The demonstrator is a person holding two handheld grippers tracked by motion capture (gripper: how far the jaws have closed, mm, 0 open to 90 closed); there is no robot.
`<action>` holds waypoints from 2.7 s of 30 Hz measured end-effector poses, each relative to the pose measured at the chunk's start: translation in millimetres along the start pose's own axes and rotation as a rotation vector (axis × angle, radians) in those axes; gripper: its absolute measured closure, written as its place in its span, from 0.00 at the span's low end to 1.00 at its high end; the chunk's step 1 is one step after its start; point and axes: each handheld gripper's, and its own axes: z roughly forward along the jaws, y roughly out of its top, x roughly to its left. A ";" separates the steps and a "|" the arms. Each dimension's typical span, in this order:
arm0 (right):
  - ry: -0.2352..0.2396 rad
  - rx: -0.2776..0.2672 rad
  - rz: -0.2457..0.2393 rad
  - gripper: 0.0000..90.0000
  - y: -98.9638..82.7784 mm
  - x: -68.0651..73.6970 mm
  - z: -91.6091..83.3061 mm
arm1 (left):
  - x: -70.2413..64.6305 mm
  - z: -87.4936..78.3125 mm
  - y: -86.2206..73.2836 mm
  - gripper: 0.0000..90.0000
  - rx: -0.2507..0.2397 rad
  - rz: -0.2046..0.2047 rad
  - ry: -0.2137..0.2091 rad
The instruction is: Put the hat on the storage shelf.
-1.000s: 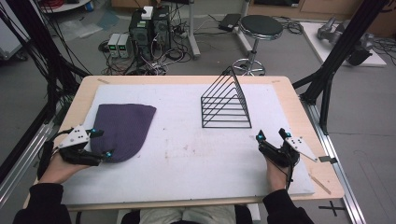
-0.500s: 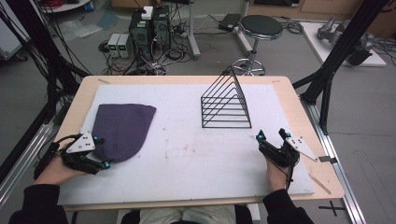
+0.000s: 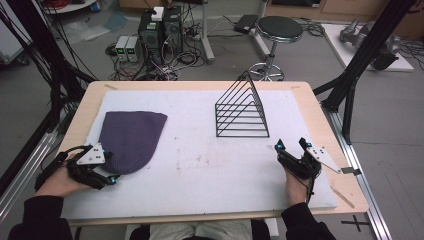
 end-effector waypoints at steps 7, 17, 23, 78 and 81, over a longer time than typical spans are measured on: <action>0.000 -0.001 0.001 0.16 -0.1 0.1 0.1 | 6.4 5.5 0.1 0.19 0.055 0.011 0.043; 0.003 0.005 0.007 0.16 -0.2 0.2 0.4 | 17.0 12.7 -1.3 0.22 0.002 -0.032 0.053; 0.003 0.006 0.010 0.16 -0.3 -0.2 0.8 | 21.3 12.8 -2.2 0.40 -0.009 -0.048 -0.021; 0.002 0.005 0.014 0.16 -0.3 -0.6 0.9 | 17.6 -28.9 33.0 0.87 -0.369 -0.241 0.075; 0.003 0.008 0.015 0.16 -0.3 -0.6 0.8 | 16.7 -34.3 39.8 0.87 -0.403 -0.243 0.080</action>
